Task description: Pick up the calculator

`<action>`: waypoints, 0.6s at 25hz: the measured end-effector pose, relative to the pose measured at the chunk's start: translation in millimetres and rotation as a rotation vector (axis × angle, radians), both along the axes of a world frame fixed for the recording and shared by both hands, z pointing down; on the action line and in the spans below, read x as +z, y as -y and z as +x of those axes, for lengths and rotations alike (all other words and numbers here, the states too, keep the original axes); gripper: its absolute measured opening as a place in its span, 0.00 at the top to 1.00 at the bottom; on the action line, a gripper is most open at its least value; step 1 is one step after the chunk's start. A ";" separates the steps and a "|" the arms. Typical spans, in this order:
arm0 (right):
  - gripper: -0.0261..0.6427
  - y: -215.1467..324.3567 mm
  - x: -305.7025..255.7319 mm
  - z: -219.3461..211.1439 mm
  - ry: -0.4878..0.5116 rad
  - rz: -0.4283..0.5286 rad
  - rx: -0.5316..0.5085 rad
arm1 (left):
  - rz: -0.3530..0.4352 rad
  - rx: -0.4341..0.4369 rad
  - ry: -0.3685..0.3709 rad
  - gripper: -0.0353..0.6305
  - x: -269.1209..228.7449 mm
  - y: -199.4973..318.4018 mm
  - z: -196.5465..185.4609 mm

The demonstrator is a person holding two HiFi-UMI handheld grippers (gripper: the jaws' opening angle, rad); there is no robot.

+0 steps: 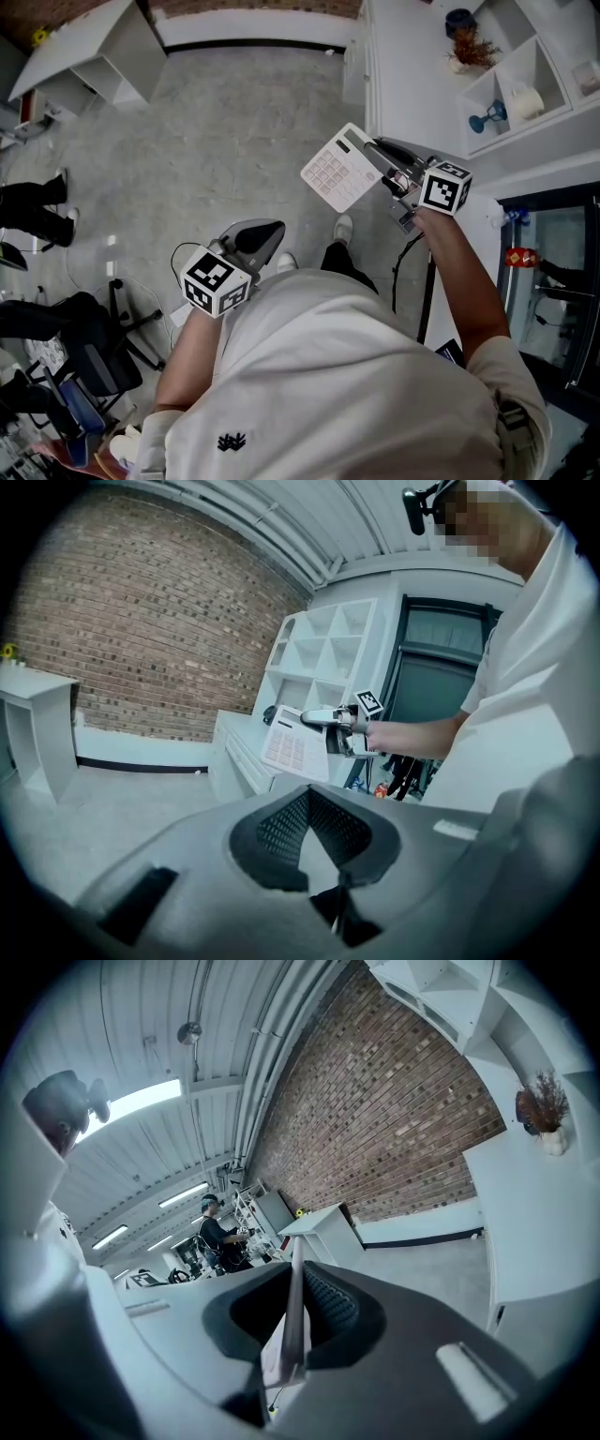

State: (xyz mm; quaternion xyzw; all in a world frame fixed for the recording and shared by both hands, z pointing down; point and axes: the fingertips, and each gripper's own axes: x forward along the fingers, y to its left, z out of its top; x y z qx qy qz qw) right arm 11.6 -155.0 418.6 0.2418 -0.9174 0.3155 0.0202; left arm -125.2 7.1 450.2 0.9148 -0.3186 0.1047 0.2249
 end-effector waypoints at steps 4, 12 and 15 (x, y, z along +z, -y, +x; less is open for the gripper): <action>0.88 -0.1 -1.5 0.3 0.001 0.005 0.000 | 0.000 0.001 0.002 0.94 1.1 -0.8 -0.1; 0.88 0.5 2.4 2.8 0.013 -0.006 0.004 | -0.011 -0.003 0.008 0.94 4.0 -1.4 -2.7; 0.88 0.0 4.0 3.2 0.022 -0.014 0.011 | -0.015 -0.004 0.008 0.94 4.7 -2.4 -4.4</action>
